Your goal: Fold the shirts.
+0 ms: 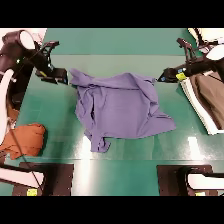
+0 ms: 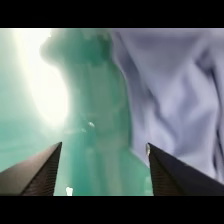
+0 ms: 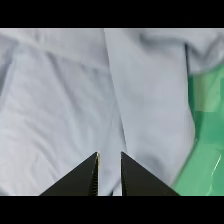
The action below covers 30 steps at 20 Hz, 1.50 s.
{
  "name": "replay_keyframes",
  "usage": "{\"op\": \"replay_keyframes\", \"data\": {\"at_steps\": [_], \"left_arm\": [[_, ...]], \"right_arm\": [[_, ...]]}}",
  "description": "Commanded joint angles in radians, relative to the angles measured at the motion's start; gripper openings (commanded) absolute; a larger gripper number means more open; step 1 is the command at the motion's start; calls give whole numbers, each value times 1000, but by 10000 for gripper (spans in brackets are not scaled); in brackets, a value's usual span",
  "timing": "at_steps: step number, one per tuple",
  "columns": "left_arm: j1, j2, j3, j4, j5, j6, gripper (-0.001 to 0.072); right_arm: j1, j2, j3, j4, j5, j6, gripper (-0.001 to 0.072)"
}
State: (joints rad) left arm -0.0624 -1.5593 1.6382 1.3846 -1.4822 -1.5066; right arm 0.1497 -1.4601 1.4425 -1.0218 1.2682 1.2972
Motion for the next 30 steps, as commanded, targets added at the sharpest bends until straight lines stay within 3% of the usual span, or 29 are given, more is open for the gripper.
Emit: {"op": "replay_keyframes", "data": {"at_steps": [1,7,11,15,19,30], "left_arm": [[2,218,-332,-149,96,-6,609],[2,537,-944,-459,311,-3,609],[2,558,-1117,-657,441,98,608],[-20,555,-1159,-693,518,128,608],[-142,554,-1159,-711,653,125,608],[-167,552,-1159,-697,668,127,608]], "right_arm": [[-36,137,-149,1,-67,-17,172],[-41,261,-294,9,-174,-16,172],[-31,261,-293,10,-166,-15,172],[4,261,-293,9,-169,-15,172],[14,261,-293,9,-169,-8,172],[14,261,-293,9,-169,42,172]]}}
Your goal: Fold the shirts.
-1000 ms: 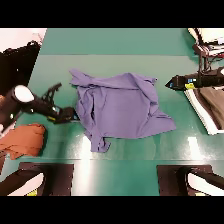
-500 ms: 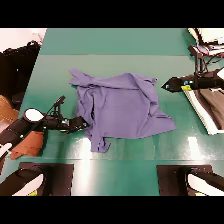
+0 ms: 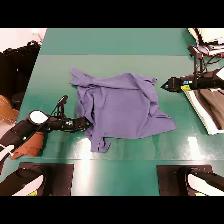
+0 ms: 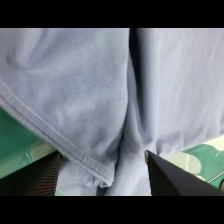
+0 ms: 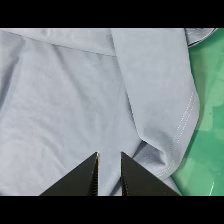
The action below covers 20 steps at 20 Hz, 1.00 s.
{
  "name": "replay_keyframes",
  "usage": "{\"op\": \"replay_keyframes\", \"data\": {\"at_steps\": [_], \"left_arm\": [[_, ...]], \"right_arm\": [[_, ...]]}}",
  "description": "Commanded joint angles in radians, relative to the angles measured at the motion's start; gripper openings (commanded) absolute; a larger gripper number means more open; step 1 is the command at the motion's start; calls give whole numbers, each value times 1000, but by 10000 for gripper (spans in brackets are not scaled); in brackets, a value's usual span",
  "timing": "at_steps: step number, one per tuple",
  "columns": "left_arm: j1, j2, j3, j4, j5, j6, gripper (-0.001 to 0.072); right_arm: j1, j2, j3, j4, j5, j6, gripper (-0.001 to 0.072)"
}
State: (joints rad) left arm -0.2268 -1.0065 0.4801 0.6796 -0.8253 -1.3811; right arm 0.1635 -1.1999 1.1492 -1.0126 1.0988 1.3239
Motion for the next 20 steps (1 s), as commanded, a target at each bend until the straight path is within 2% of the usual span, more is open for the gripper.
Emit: {"op": "replay_keyframes", "data": {"at_steps": [1,2,3,4,8,9,10,12,16,18,20], "left_arm": [[-2,0,0,10,19,1,607],[-2,-1,0,10,29,1,590],[-2,-1,0,15,35,2,338],[-2,-1,0,24,45,2,135],[-2,-1,0,28,59,2,125],[-2,-1,0,29,55,2,90],[-2,-1,0,34,51,3,24],[13,2,12,79,31,1,24],[190,8,172,282,-158,2,24],[283,8,260,358,-189,2,24],[336,7,292,362,-185,30,25]], "right_arm": [[1,1,0,0,0,16,172],[1,1,0,0,0,23,172],[1,1,0,0,1,23,172],[1,1,0,0,3,23,172],[1,1,0,0,4,29,172],[1,1,0,0,3,35,172],[1,1,0,0,4,38,172],[0,3,0,-2,16,38,172],[-37,41,0,-11,53,37,171],[-72,75,0,-10,52,38,171],[-99,97,0,-10,53,38,171]]}}
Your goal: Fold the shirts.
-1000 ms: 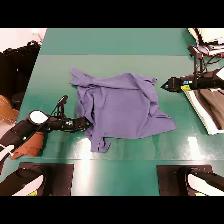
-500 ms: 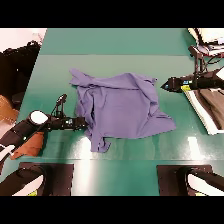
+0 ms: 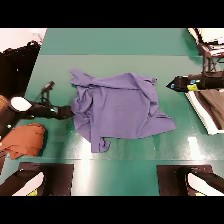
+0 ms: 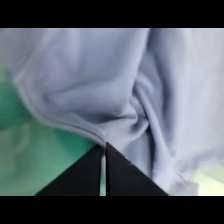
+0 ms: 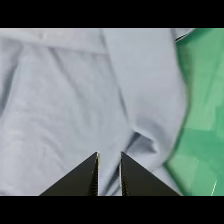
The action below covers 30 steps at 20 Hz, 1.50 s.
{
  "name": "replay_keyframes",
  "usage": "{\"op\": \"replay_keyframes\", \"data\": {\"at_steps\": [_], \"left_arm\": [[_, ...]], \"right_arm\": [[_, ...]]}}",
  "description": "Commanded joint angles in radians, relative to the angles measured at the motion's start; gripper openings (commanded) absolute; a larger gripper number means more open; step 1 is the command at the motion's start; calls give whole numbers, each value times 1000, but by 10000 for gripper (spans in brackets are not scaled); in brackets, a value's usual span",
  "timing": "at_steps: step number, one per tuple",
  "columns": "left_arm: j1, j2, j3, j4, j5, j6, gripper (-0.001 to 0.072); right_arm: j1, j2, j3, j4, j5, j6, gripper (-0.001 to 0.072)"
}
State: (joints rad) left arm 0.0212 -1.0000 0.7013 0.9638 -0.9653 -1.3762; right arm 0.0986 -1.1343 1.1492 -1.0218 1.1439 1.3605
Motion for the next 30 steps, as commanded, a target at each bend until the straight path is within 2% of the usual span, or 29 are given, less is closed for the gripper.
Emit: {"op": "replay_keyframes", "data": {"at_steps": [1,2,3,5,7,12,16,17,18,20,23,24,25,27,30], "left_arm": [[103,1,70,80,-53,40,175],[111,1,69,94,-76,43,529],[119,1,69,113,-111,42,594],[125,1,67,186,-208,41,595],[125,1,22,193,-259,41,596],[125,1,-219,-1,-178,55,596],[124,1,-279,-165,-87,126,595],[124,1,-281,-188,-57,128,526],[124,1,-281,-209,-23,130,394],[104,1,-281,-250,17,159,371],[-3,1,-279,-254,53,153,360],[-19,1,-274,-259,53,151,172],[-20,1,-260,-261,45,152,34],[-20,1,-204,-257,14,154,24],[-21,1,-100,-257,-23,154,24]], "right_arm": [[-43,40,0,0,11,1,171],[-49,46,0,0,11,1,171],[-48,49,0,0,11,1,171],[-48,49,0,0,11,1,171],[-44,49,0,0,7,1,171],[-43,49,0,0,0,1,171],[-43,49,0,0,-16,1,171],[-43,49,0,1,-16,1,171],[-43,49,0,2,-15,1,171],[-43,49,0,9,-11,1,171],[-51,49,0,4,19,1,171],[-67,49,0,-3,53,1,173],[-93,49,-2,-6,100,1,199],[-152,49,-3,-68,213,1,200],[-224,61,-57,-248,334,1,216]]}}
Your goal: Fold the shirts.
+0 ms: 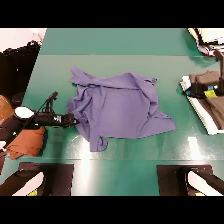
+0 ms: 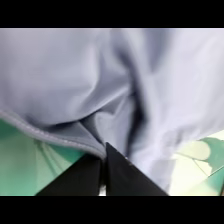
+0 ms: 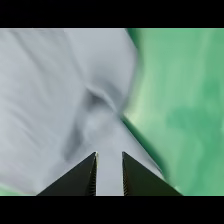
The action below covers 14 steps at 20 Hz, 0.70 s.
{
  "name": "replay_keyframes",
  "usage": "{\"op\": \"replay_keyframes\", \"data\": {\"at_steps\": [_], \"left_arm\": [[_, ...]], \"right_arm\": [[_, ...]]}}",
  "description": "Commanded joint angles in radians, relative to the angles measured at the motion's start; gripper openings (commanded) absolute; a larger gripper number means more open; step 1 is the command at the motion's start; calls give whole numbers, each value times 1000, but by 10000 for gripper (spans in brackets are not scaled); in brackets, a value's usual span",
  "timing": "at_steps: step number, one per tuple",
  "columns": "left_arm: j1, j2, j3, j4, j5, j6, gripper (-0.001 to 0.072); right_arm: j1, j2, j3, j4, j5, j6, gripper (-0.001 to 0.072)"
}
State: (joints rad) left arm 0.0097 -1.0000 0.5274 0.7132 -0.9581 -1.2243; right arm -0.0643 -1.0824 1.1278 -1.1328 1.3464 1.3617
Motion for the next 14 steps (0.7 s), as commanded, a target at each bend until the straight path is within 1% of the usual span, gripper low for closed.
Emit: {"op": "replay_keyframes", "data": {"at_steps": [1,2,5,6,8,10,14], "left_arm": [[-9,1,100,-6,-31,3,24],[-9,1,115,-7,-30,3,24],[-9,1,123,-1,-26,3,24],[-9,1,123,-1,-28,2,24],[-9,1,123,-2,-29,2,24],[-9,1,123,-2,-29,2,24],[-9,1,123,-2,-39,2,24]], "right_arm": [[-95,25,-90,-146,130,0,350],[-134,42,-159,-136,120,1,469],[-242,74,-377,-19,75,-2,467],[-266,73,-435,11,47,-5,437],[-288,70,-530,53,-31,-6,434],[-280,70,-592,110,-108,-10,428],[-209,70,-631,146,-225,-9,426]]}}
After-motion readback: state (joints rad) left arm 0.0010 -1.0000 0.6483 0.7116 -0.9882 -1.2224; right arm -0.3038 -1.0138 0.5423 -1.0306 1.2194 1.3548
